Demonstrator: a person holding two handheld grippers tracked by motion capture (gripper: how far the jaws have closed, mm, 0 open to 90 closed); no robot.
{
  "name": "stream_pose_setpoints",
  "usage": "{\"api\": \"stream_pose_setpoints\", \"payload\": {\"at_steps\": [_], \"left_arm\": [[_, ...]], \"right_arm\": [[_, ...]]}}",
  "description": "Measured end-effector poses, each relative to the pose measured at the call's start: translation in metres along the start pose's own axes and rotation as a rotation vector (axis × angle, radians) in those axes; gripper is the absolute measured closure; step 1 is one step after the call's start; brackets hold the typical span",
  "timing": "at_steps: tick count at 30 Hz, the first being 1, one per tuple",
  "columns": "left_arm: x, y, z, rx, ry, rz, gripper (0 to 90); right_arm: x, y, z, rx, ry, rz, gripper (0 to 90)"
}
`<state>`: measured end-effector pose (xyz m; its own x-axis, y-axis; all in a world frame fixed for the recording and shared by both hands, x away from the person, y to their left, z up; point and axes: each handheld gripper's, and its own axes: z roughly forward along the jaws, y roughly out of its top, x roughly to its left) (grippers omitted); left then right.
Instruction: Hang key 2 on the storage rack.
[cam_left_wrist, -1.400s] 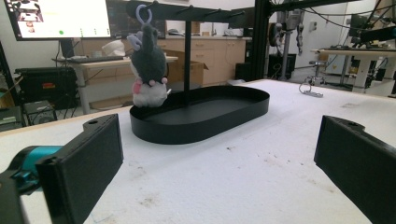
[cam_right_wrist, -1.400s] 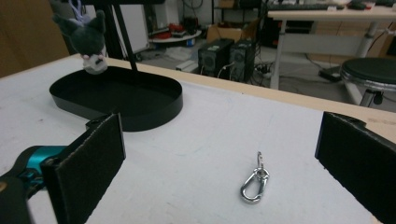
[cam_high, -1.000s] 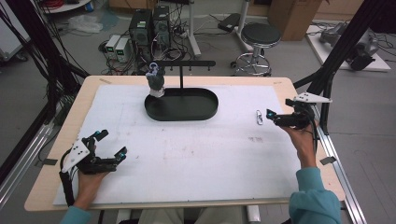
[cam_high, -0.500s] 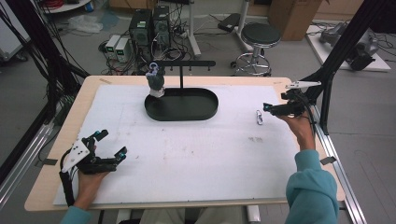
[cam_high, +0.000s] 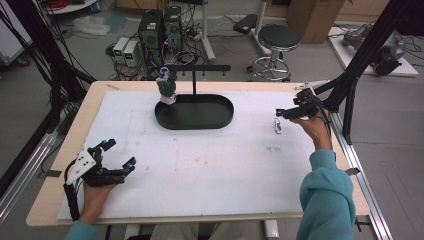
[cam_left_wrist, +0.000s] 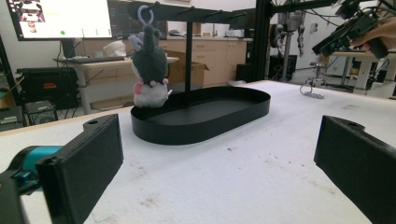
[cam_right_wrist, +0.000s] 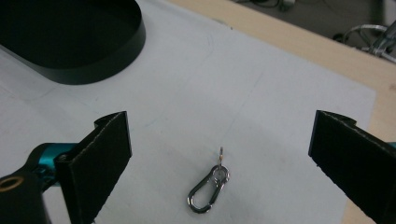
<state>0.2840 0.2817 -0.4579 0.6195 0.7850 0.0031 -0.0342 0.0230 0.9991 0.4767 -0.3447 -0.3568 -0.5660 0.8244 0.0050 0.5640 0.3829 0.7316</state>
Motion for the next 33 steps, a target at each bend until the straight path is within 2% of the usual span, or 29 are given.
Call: {"api": "stream_pose_setpoints", "payload": {"at_steps": [2,7,12,14,16,21,29,33], "left_arm": [[0.000,0.000,0.000,0.000,0.000,0.000,1.7],[0.000,0.000,0.000,-0.001,-0.001,0.000,1.7],[0.000,0.000,0.000,-0.004,0.001,-0.006,1.7],[0.000,0.000,0.000,-0.004,0.001,-0.007,1.7],[0.000,0.000,0.000,-0.005,0.000,-0.005,1.7],[0.000,0.000,0.000,-0.001,-0.002,-0.002,1.7],[0.000,0.000,0.000,-0.001,-0.002,-0.002,1.7],[0.000,0.000,0.000,-0.001,-0.003,-0.001,1.7]], "right_arm": [[-0.002,-0.002,0.006,0.033,-0.007,-0.003,5.1],[-0.002,-0.003,0.018,0.068,-0.004,-0.007,5.1],[-0.002,-0.006,0.028,0.118,-0.025,-0.016,5.5],[-0.003,-0.007,0.031,0.136,-0.025,-0.019,8.0],[-0.004,-0.007,0.032,0.147,-0.024,-0.011,14.4],[-0.005,-0.009,0.036,0.178,-0.008,-0.009,18.4],[-0.006,-0.012,0.043,0.227,-0.003,-0.013,29.9],[-0.007,-0.013,0.046,0.246,-0.005,-0.017,41.2]]}}
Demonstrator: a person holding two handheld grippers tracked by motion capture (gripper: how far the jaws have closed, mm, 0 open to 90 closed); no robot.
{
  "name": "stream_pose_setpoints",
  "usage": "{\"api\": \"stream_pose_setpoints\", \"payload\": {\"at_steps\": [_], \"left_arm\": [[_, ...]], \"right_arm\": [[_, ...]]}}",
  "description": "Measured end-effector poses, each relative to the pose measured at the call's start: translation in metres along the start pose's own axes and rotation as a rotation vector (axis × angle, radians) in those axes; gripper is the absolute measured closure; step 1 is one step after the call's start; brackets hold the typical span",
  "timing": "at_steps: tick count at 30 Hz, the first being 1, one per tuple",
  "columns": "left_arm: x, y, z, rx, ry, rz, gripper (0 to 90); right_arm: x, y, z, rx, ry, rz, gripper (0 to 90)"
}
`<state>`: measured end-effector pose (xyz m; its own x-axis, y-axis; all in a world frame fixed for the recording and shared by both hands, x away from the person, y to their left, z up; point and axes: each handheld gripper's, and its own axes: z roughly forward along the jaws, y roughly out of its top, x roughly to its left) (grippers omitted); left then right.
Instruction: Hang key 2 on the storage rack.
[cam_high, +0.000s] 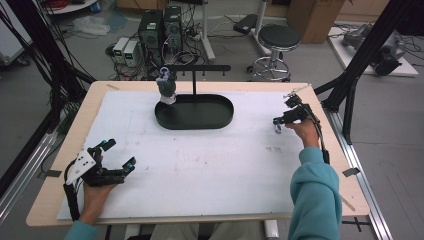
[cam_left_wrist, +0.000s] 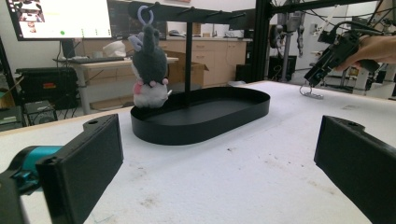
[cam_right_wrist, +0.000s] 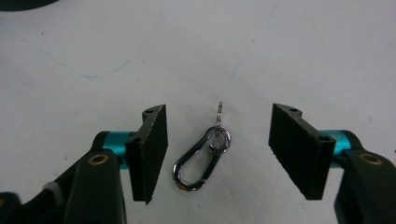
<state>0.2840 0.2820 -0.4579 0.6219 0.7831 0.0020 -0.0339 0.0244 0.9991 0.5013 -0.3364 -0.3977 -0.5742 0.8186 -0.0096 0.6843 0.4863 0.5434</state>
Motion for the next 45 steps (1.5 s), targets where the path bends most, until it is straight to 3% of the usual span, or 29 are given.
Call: {"api": "stream_pose_setpoints", "payload": {"at_steps": [4,20,27,31,45], "left_arm": [[0.000,0.000,0.000,0.000,0.000,0.000,1.7],[0.000,0.000,0.000,0.000,0.001,0.002,1.7],[0.000,0.000,0.000,0.000,0.000,0.002,1.7],[0.000,0.000,0.000,0.000,0.000,0.002,1.7],[0.000,0.000,0.000,-0.001,0.000,0.002,1.7]], "right_arm": [[-0.001,0.000,0.002,0.014,0.003,0.002,51.0],[0.003,0.000,0.009,0.069,-0.034,-0.027,74.3],[0.005,0.001,0.011,0.080,-0.025,-0.032,83.7],[0.005,0.002,0.011,0.076,-0.030,-0.049,87.2],[0.003,0.001,0.012,0.089,-0.026,-0.035,88.3]]}}
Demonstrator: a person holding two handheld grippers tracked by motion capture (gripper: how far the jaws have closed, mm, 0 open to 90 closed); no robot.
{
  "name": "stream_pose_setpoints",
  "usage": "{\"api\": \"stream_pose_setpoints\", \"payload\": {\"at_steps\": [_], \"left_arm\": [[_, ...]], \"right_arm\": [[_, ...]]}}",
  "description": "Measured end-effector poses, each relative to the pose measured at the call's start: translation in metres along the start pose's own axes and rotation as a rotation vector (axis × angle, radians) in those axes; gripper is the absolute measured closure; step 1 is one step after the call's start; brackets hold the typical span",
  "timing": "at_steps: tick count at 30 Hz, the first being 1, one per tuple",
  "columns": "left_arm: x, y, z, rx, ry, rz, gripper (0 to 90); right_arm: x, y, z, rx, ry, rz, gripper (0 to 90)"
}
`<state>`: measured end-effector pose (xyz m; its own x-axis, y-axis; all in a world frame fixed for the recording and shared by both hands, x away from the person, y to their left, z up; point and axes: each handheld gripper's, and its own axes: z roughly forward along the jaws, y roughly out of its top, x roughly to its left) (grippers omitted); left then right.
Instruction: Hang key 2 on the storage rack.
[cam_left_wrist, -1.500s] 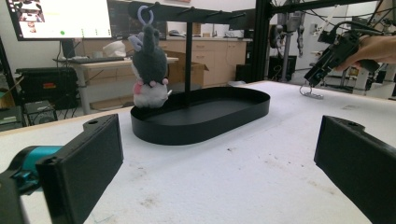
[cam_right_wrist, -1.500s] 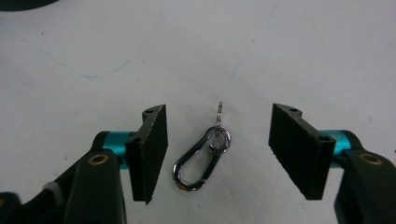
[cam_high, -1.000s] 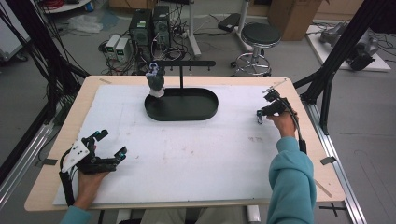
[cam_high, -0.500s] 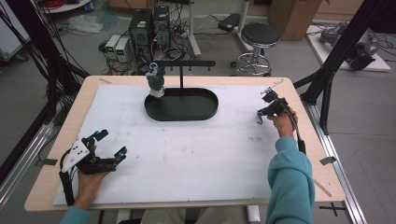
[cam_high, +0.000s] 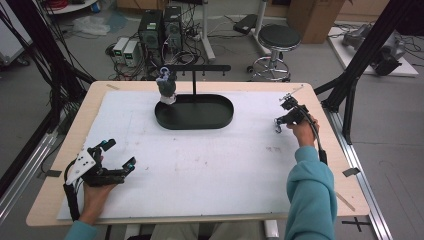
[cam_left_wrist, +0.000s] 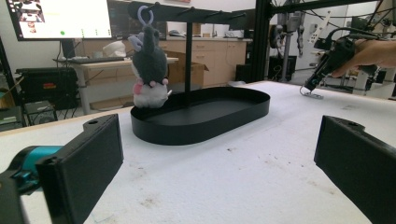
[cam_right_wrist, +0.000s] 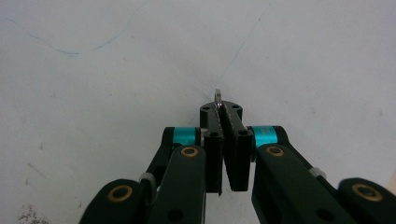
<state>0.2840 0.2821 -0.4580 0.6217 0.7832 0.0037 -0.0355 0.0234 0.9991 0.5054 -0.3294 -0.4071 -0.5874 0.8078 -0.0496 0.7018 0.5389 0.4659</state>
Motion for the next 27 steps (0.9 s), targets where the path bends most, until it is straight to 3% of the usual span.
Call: {"api": "stream_pose_setpoints", "payload": {"at_steps": [7,12,17,21,27], "left_arm": [[0.000,0.000,0.000,-0.003,0.000,-0.003,1.7],[0.000,0.000,0.000,0.001,0.000,0.000,1.7],[0.000,0.000,0.000,0.000,0.001,0.000,1.7],[0.000,0.000,0.000,0.000,0.001,0.000,1.7],[0.000,0.000,0.000,0.001,0.000,0.002,1.7]], "right_arm": [[0.000,0.001,-0.002,0.028,-0.009,0.001,89.2],[-0.001,0.000,-0.009,-0.004,0.000,0.025,89.2],[-0.002,0.000,-0.020,-0.073,0.015,0.023,89.2],[-0.001,0.000,-0.030,-0.147,0.043,0.066,89.2],[-0.001,0.000,-0.042,-0.269,0.108,0.092,89.2]]}}
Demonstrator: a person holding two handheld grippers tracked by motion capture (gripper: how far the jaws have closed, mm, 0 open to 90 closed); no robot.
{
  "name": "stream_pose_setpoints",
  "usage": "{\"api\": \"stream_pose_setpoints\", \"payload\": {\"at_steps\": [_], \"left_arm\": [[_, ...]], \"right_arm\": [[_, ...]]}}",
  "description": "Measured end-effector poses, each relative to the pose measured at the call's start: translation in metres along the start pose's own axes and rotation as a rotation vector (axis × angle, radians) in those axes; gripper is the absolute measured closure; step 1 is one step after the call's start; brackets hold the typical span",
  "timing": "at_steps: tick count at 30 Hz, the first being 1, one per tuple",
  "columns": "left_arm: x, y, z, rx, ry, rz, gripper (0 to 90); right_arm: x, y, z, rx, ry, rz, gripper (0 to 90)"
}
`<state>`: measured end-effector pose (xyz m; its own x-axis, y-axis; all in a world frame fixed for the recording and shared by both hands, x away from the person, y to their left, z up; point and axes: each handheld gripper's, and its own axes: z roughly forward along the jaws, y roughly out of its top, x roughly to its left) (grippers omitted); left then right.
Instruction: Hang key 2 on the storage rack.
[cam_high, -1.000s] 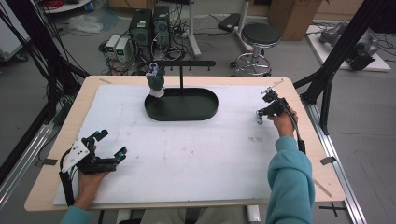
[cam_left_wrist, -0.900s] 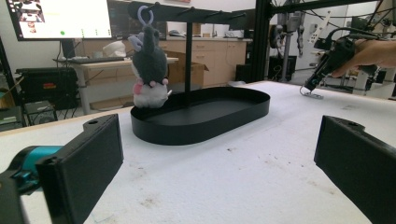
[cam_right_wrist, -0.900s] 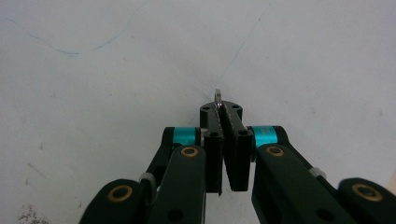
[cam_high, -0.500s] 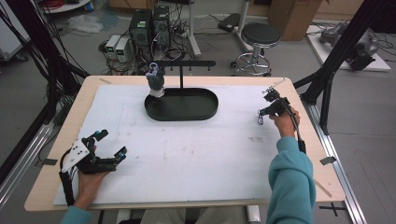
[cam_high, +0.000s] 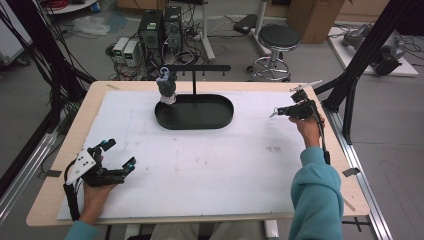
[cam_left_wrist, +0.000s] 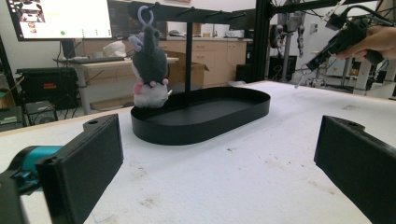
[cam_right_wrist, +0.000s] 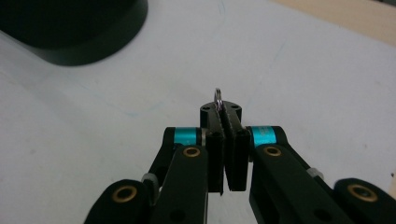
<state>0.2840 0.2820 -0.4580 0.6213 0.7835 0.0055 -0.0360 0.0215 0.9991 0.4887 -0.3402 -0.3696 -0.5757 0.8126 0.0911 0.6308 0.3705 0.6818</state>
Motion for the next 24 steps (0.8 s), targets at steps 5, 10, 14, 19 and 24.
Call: {"api": "stream_pose_setpoints", "payload": {"at_steps": [5,10,14,19,24], "left_arm": [[0.000,0.000,0.000,0.000,0.001,0.000,1.7],[0.000,0.000,0.000,0.000,0.001,0.000,1.7],[0.000,0.000,0.000,0.000,0.001,0.000,1.7],[0.000,0.000,0.000,0.000,0.001,0.000,1.7],[0.000,0.000,0.000,0.000,0.001,0.000,1.7]], "right_arm": [[0.001,0.002,-0.008,-0.081,0.041,0.016,89.2],[0.001,0.003,-0.012,-0.133,0.065,0.021,89.2],[0.003,0.005,-0.015,-0.163,0.075,0.020,89.2],[0.013,0.021,-0.021,-0.178,0.087,-0.023,89.1],[0.028,0.045,-0.029,-0.210,0.105,-0.066,89.1]]}}
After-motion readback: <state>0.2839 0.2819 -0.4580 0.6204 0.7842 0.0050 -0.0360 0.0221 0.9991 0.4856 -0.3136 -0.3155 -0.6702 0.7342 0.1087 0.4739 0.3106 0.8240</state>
